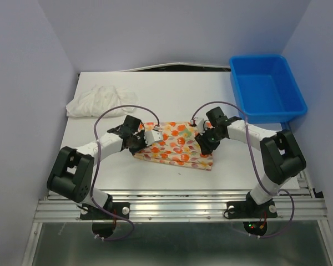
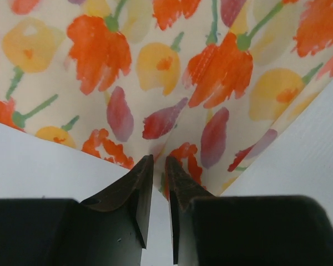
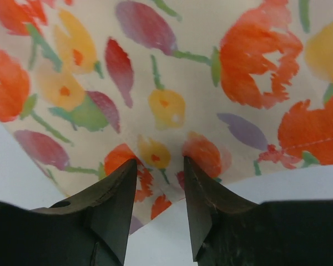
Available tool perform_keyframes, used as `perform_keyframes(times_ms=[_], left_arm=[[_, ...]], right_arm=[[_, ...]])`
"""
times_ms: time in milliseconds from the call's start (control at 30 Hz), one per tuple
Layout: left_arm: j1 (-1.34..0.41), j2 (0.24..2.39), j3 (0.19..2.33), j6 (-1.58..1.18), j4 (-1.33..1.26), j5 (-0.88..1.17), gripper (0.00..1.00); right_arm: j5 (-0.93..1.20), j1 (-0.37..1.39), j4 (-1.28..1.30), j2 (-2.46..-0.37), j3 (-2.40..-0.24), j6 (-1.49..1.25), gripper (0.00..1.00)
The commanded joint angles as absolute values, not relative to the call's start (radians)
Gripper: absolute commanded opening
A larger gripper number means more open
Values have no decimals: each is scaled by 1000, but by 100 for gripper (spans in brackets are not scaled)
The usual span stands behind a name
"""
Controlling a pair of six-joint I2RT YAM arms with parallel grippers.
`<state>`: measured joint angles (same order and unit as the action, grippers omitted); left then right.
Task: Fold and stack the skirts
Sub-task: Fold the skirt
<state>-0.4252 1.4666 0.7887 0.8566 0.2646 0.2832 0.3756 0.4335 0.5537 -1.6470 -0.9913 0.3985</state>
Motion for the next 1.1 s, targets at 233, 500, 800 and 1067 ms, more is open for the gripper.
perform_keyframes(times_ms=[233,500,800,1067], left_arm=[[-665,1408,649,907,330,247,20],[-955,1522,935,566,339,472,26],[-919,1399,1151,423,402,424,68],[-758,1120,948,484,325,267,99]], right_arm=[[101,434,497,-1888,-1236,491,44],[142,434,503,-2097,-1659,502,45],[178,434,480,-1812,-1592,462,65],[235,434,523,-1706,-1376,169,83]])
